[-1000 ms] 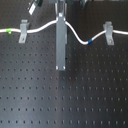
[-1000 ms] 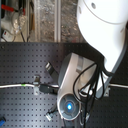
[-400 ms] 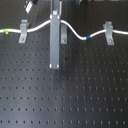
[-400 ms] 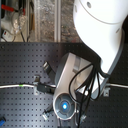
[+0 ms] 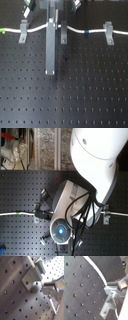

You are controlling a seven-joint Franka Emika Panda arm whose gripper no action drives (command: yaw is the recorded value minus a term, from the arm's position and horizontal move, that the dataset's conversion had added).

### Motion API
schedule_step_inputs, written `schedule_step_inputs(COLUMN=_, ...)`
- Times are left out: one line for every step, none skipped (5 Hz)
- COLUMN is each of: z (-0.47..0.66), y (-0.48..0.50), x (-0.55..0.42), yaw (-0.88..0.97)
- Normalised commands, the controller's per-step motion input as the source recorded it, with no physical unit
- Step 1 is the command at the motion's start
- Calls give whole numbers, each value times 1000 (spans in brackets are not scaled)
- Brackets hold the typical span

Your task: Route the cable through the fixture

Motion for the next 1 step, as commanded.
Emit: schedule_step_inputs(z=-63, y=628, x=173, yaw=0)
